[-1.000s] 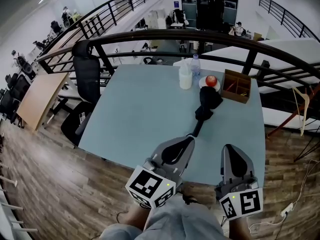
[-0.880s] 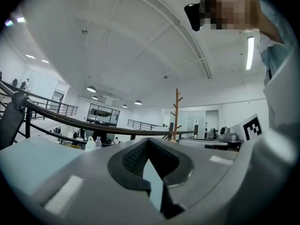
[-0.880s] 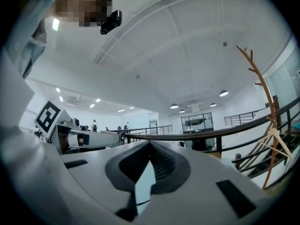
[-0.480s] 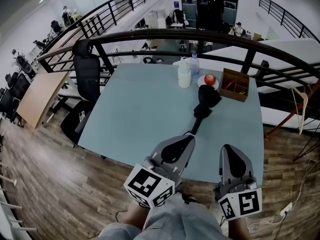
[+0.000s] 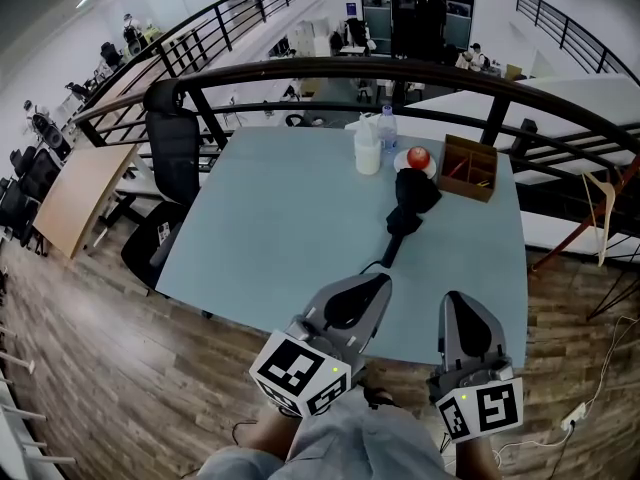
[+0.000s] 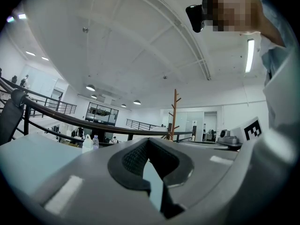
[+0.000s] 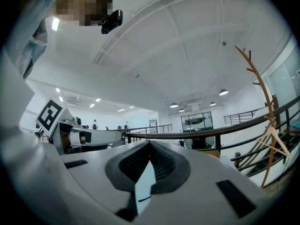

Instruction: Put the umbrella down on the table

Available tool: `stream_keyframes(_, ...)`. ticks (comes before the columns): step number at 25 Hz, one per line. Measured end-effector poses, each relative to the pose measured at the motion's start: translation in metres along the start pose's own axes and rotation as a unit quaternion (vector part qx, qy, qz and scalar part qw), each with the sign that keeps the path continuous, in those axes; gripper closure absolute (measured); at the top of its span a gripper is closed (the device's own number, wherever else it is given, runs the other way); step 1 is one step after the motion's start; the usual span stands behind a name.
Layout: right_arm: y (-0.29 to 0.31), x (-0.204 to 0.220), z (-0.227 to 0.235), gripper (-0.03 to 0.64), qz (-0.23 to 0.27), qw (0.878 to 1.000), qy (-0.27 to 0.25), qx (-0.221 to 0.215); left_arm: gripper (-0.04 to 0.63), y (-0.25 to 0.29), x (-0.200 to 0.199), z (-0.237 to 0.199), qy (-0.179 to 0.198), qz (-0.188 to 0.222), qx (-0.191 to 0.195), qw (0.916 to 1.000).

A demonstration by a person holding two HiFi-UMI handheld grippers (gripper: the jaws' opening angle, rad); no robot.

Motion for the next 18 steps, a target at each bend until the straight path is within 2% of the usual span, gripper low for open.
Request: stream_keyframes(18,-0.0030,0.0066,0.0006,0.621,-0.013,1.000,0.007,-0.003,0.591,0.0002,0.0070,0.0028,-0.011,-0.009,-0.002,0.9999)
Point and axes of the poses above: the fingertips, and each gripper's own axes: y forward along the fingers, z to its right, x out of its underside, the point moved 6 cm from there along -y, backward along the fingers, and after that the axes turned 11 degrees about z, right-handed, at the moved point
